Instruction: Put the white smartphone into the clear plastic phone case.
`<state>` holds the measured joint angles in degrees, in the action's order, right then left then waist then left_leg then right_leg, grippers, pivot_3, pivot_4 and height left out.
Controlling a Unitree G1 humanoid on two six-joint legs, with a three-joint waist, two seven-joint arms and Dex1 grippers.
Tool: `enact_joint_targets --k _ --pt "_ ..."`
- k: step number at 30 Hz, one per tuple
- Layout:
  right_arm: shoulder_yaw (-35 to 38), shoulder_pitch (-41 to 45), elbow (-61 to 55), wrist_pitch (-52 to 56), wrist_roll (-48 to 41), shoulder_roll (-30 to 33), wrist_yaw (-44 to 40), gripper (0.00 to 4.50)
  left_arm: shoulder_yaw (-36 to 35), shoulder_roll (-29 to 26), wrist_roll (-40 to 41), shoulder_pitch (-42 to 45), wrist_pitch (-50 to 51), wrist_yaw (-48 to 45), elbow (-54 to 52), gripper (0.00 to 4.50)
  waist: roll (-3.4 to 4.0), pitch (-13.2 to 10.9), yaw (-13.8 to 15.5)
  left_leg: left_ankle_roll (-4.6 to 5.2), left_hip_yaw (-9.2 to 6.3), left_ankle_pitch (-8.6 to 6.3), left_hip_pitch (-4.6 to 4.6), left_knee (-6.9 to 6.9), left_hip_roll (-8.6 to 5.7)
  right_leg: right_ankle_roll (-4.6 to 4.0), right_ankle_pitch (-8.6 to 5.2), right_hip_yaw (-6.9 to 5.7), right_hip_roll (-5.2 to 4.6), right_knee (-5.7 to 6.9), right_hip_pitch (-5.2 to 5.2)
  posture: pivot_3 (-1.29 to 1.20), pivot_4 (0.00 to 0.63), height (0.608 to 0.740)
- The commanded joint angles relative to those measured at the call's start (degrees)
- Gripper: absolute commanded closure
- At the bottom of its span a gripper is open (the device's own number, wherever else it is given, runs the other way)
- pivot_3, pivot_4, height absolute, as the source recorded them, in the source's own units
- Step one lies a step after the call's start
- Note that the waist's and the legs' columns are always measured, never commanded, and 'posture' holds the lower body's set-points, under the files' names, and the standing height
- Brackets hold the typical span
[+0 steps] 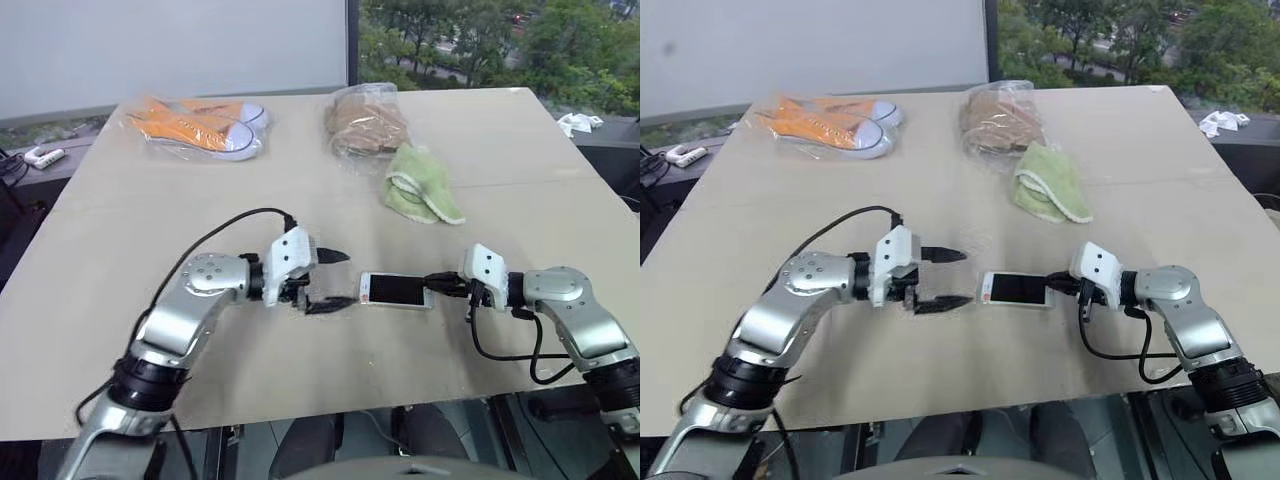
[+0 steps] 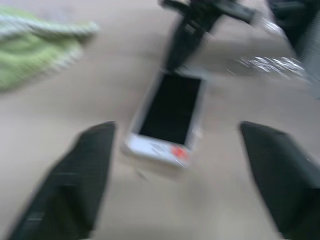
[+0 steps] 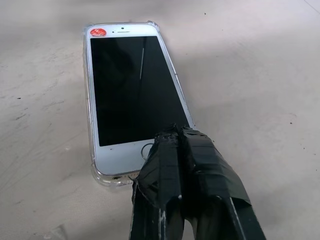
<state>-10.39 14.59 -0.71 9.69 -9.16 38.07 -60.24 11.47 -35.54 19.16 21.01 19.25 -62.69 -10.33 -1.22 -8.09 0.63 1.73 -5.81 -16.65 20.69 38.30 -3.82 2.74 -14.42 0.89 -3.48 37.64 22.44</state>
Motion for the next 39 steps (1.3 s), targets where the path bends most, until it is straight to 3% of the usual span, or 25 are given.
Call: enact_joint_targets --k 1,5,18,39 --pt "-3.56 -2.59 3.07 2.77 3.36 0.38 0.23 4.5 1.96 2.06 -0.91 2.92 -3.56 -2.73 3.64 2.69 0.0 0.0 -0.1 0.0 0.01 0.0 0.0 0.0 0.0 0.0 0.0 0.01 0.0 0.01 0.01 0.0 0.15 0.74" --pt "-3.48 -2.8 2.86 2.8 3.52 0.48 0.8 4.5 4.78 4.68 -3.39 5.66 -7.71 -5.22 10.51 4.45 0.03 0.02 -0.04 0.0 0.01 0.0 0.02 0.01 -0.01 0.0 0.0 0.01 0.0 0.0 0.01 0.0 0.15 0.74" --pt "-3.25 -3.44 1.51 3.31 3.35 0.97 1.63 4.5 11.16 9.98 -14.02 11.97 -15.17 -6.53 29.36 4.45 0.0 0.08 0.0 0.01 0.01 0.0 0.05 0.0 -0.01 0.01 0.0 0.01 0.01 0.0 0.01 0.0 0.15 0.74" --pt "-5.42 -5.8 -5.04 10.18 1.25 6.46 -4.02 4.5 12.28 11.59 -16.38 10.99 -15.27 -5.54 30.57 4.45 0.13 0.74 0.42 0.29 -0.06 -0.16 0.06 0.0 -0.03 0.04 -0.01 -0.1 -0.03 -0.11 -0.03 0.0 0.15 0.74"
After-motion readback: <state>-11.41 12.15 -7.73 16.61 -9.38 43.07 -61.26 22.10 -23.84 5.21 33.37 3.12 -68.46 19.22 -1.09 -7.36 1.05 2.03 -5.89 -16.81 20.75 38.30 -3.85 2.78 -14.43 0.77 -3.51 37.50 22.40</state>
